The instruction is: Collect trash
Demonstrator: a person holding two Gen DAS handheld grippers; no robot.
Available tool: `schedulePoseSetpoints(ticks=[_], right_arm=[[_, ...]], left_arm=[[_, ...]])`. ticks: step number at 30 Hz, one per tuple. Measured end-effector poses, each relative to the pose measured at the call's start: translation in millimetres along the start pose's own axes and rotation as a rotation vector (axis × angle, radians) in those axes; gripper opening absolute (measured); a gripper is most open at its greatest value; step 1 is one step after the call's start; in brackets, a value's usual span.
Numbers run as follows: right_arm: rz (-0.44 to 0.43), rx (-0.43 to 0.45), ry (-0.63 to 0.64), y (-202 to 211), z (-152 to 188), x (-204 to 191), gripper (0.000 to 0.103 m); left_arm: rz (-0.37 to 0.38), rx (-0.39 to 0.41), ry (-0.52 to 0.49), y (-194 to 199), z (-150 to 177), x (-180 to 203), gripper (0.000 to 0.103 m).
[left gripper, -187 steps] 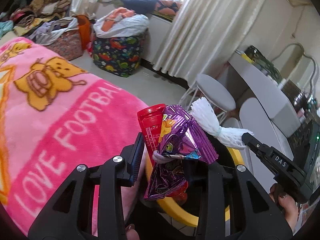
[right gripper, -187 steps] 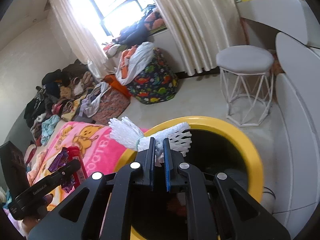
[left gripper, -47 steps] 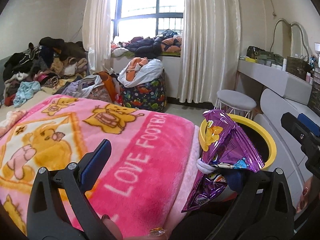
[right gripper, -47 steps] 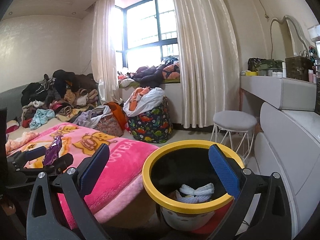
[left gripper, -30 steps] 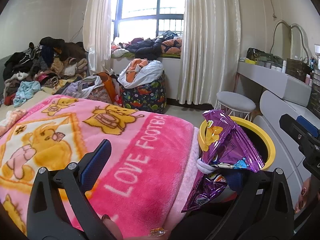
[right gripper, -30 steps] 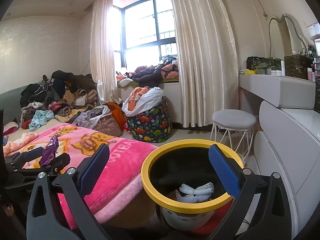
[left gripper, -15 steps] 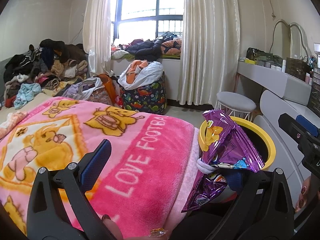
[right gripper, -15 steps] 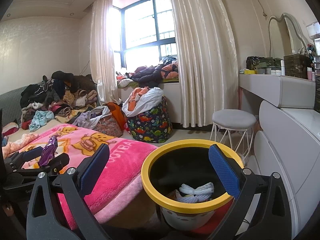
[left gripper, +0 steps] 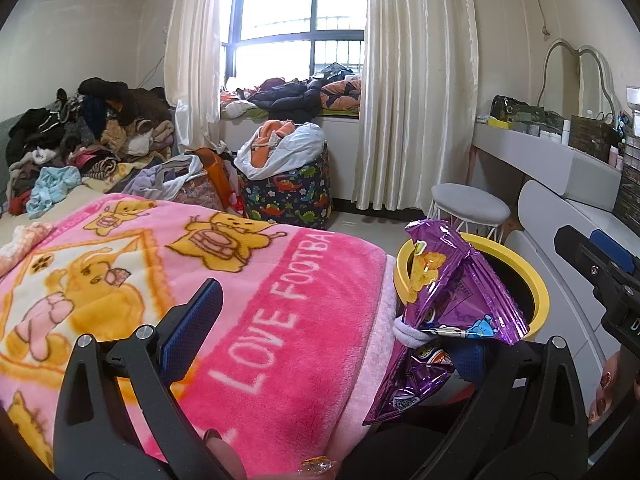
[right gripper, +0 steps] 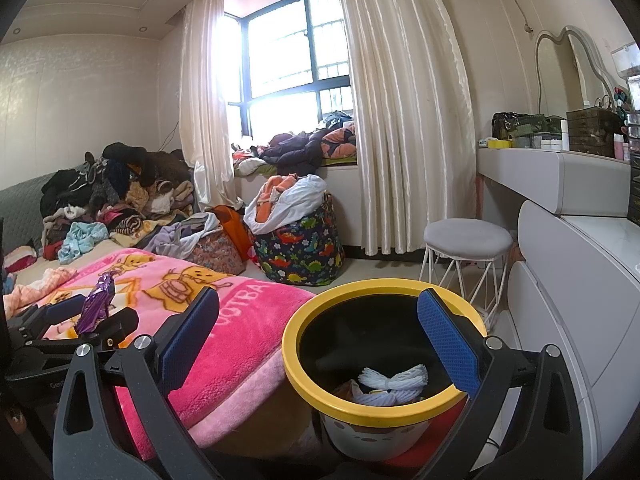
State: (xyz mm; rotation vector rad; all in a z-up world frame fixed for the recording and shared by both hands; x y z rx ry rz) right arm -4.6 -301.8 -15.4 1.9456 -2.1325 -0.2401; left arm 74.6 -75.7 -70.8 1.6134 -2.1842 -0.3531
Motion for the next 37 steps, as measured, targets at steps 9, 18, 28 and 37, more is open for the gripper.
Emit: schedulePoseSetpoints(ticks=[9,18,28,37], right_arm=[[0.001,0.001,-0.001,-0.1,0.2,0.7,0.097],[0.01,0.01,-0.009,4.2,-2.0,-1.3,0.097],[0.034,0.02,-0.088,5.1,-9.7,14.3,0.097],[-0.111,-0.088,-0.133,-34.0,-31.0,54.9,0.097]], left_arm=[[0.001,0.0,0.002,0.7,0.4,0.6,0.092],[0.008,0.012,0.001,0.5,-4.0,2.3,0.092],[0.061,0.036,-0.033,-16.1,-27.2,36.1,0.092],[0.181,-0.099,-0.12,-86.6,-34.2,82.6,0.092]])
Point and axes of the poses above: each gripper's, at about its wrist camera, not at the fingertips, and y roughly against the way its jaws point, x to its right, z to its underside, the point moved 5 cm from there along -y, roughly the way its jaws point, and after that the axes turned 9 degrees about y, right-handed, at the moved point
